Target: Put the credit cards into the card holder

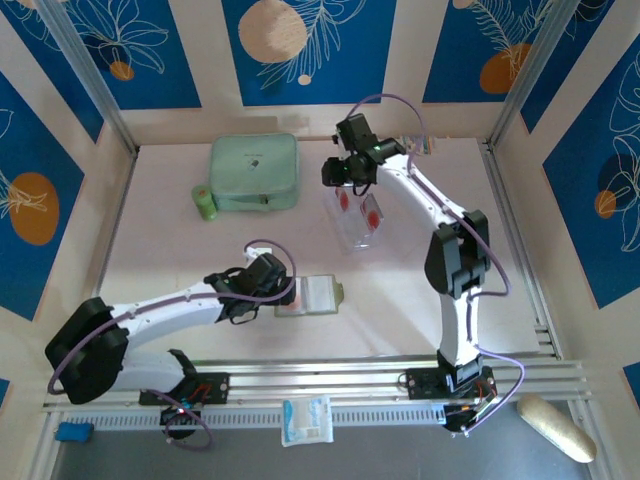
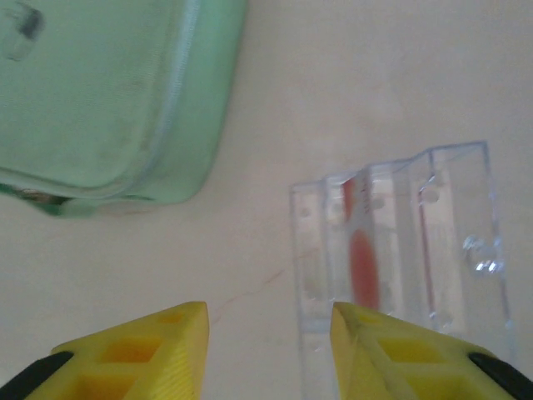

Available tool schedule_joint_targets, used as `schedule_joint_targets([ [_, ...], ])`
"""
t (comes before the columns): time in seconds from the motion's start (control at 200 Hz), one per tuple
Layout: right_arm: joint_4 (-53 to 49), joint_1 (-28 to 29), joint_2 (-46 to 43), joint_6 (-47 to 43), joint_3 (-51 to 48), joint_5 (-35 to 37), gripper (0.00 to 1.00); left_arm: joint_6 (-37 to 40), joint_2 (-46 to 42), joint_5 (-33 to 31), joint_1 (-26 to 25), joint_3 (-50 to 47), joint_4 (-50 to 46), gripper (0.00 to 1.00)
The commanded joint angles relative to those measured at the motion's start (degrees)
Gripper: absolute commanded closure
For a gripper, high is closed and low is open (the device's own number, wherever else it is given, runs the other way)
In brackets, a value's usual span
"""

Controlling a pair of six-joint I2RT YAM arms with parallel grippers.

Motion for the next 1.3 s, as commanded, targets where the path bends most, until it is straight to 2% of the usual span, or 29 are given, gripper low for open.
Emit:
schedule_joint_targets([
  [0.0, -7.7, 0.0, 5.3, -5.3, 8.1, 6.4, 0.57, 0.1, 1.4, 1.3, 0.7, 0.6, 0.7, 0.0],
  [0.18, -14.0, -0.1, 15.1, -9.0, 21.5, 10.8, 0.61, -0.3, 2.3, 1.8, 0.9, 0.8, 1.1, 0.0],
  [0.31, -16.0, -0.2, 18.8, -10.0, 25.6, 11.7, 0.65, -0.3, 3.0, 2.2, 1.0, 1.0, 1.4, 0.0],
  [0.51, -16.0, -0.5, 19.8, -9.7, 24.4, 11.3, 0.7, -0.1, 3.9, 2.8, 1.4, 1.3, 1.8, 0.0],
  [1.12, -14.9, -0.2, 20.0, -9.4, 19.5, 9.8, 0.76, -0.3, 4.0, 2.9, 1.6, 1.4, 1.7, 0.0],
  [1.295, -14.7, -0.3, 20.0, -9.5, 19.1, 9.5, 0.81, -0.2, 4.0, 2.9, 1.7, 1.4, 1.7, 0.0],
])
